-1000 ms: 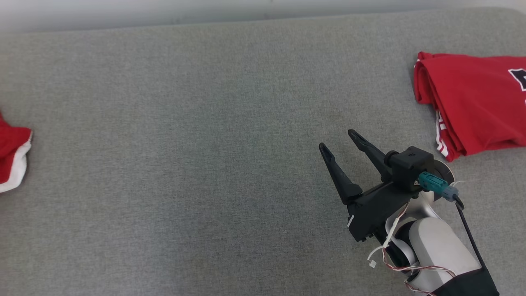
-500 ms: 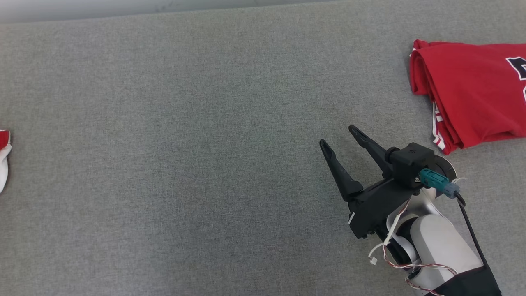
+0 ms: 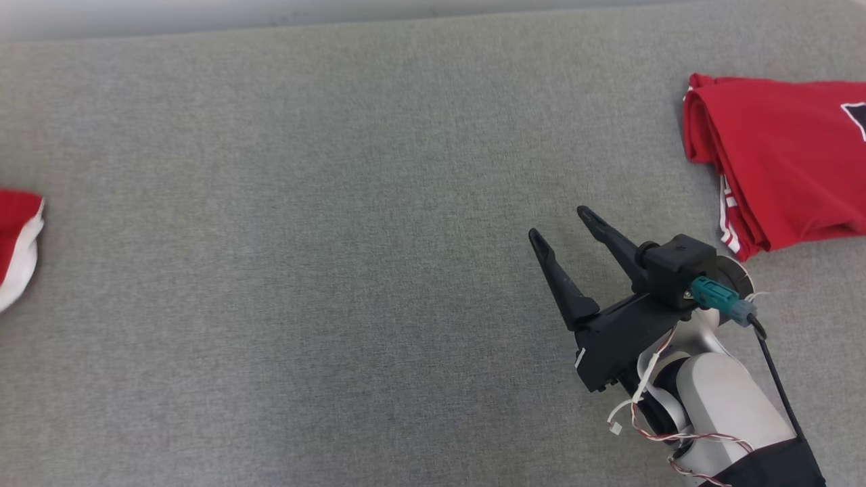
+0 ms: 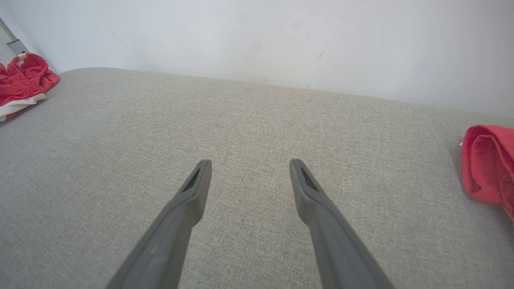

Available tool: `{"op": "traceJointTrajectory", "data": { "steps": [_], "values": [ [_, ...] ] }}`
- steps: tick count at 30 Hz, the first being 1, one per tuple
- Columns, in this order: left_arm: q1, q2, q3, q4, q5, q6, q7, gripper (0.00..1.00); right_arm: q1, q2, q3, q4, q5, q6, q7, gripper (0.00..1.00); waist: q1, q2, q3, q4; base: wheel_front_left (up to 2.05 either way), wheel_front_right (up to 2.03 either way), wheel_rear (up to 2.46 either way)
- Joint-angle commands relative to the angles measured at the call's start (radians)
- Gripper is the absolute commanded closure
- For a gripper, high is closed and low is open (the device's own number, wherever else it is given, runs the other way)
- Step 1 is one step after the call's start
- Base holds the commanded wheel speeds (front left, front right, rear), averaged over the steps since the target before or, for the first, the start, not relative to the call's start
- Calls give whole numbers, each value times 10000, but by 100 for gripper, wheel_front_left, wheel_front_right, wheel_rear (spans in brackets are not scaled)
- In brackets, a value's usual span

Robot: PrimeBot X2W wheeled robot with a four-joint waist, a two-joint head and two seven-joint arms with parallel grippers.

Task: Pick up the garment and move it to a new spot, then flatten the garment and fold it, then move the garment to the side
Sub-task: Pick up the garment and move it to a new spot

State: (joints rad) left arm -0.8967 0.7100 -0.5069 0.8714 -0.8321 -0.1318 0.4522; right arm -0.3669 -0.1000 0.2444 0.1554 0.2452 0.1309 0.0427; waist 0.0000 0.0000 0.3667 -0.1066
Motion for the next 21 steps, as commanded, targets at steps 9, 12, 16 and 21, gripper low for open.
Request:
{"op": "traceJointTrajectory", "data": {
  "steps": [9,12,16,21],
  "values": [
    [-625,365,-1163,-1475,-536,32,-851,100,36,47,112,394,270,-7,-193,0,0,0,-767,184,0,0,0],
    [-805,453,-1651,-2076,-599,32,-1074,100,57,69,151,536,367,-7,-273,0,0,0,-965,145,0,0,0],
    [-1045,494,-2311,-3102,-704,32,-1309,100,86,98,175,697,499,-7,-403,0,0,0,-1102,63,0,0,0],
    [-1199,495,-2992,-4351,-771,32,-1563,100,57,140,121,900,642,-7,-609,0,0,0,-1180,-130,0,0,0]
  ]
}}
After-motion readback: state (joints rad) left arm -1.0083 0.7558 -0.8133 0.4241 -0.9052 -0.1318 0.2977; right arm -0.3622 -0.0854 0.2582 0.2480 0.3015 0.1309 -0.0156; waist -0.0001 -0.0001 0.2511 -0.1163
